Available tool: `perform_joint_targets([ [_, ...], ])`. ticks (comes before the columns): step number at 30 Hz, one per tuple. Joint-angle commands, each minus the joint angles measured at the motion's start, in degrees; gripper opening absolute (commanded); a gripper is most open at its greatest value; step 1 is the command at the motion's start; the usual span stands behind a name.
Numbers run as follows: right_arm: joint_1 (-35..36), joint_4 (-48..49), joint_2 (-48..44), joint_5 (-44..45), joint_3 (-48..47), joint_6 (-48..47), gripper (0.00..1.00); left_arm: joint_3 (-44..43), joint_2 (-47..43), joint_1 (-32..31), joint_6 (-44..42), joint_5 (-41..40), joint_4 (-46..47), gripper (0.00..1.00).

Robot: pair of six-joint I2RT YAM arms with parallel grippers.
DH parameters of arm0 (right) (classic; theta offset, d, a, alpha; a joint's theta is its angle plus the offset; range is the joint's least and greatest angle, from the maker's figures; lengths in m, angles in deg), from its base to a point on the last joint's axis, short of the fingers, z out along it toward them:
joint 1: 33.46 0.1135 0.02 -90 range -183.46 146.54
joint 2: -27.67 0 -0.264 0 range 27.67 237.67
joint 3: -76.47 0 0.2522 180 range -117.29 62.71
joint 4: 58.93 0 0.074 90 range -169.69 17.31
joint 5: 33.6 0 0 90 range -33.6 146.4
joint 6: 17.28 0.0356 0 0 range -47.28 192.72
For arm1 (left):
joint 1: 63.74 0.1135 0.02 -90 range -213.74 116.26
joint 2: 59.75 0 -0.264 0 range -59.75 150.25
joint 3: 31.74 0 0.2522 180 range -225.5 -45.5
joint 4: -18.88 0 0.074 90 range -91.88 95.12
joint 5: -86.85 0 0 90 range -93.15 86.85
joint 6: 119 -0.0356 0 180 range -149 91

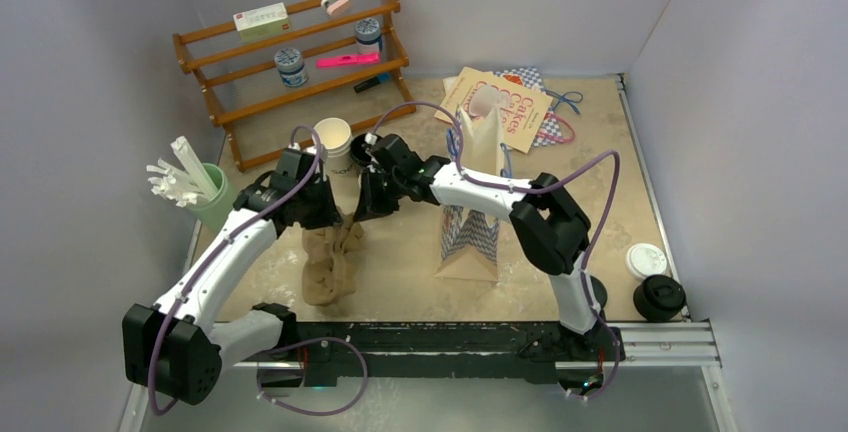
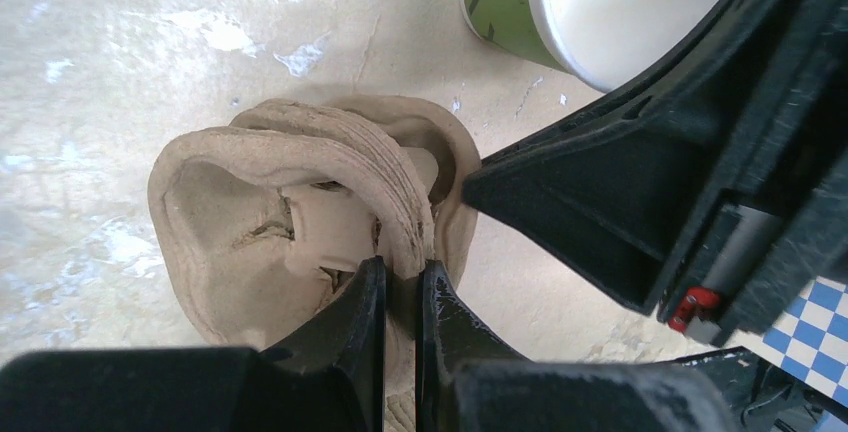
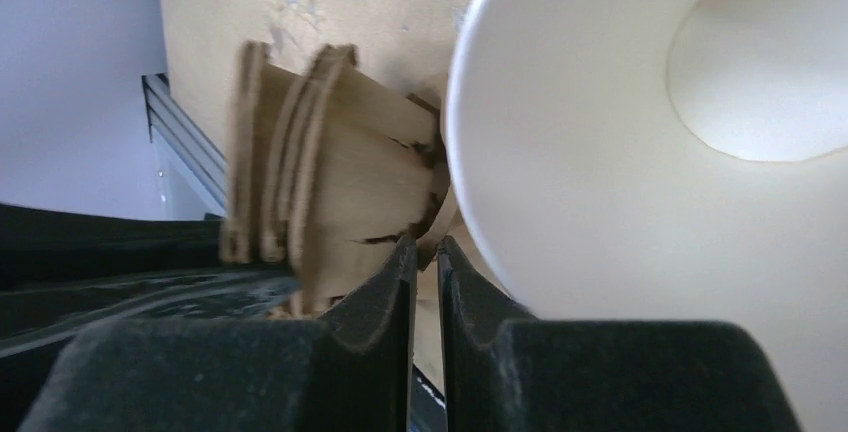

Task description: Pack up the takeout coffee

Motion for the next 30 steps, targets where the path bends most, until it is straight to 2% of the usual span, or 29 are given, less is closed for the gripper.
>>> perform_joint_targets([
  [1, 0.31, -7.25, 1.07, 0.82, -0.79, -2.15, 0.12, -6.52, -1.23, 0.2, -2.45, -2.45, -2.43, 0.0],
  [8, 0.33, -7.63, -0.3, 2.5, -0.51, -3.81, 0.05, -12.17, -1.57, 0.16, -4.77, -5.66, -8.03, 0.0],
  [15, 0.25, -3.92, -3.31, 2.95, 0.83, -5.55, 0.04, -13.2, -2.31, 0.14, -4.73, -5.0, -9.4, 0.0],
  [16, 0.28, -3.22, -4.19, 2.48, 1.29, -5.61, 0.1, -12.93, -2.52, 0.15, -4.63, -4.96, -9.39, 0.0],
  [18, 0.32, -1.6, -6.02, 1.91, 2.55, -5.41, 0.32, -12.09, -2.92, 0.14, -4.48, -4.77, -9.02, 0.0],
  [20, 0.26, 0.2, -7.75, 1.54, 3.71, -4.78, 0.42, -11.41, -3.35, 0.19, -4.06, -4.5, -8.67, 0.0],
  [25, 0.28, 0.34, -8.76, -1.44, 3.53, -0.77, 0.54, -10.65, -4.79, 0.15, -2.05, -2.92, -7.46, 0.0],
  [30, 0.26, -1.46, -6.73, -3.28, 0.48, 2.51, 0.58, -9.53, -7.01, 0.2, 1.05, -2.54, -6.58, 0.0],
])
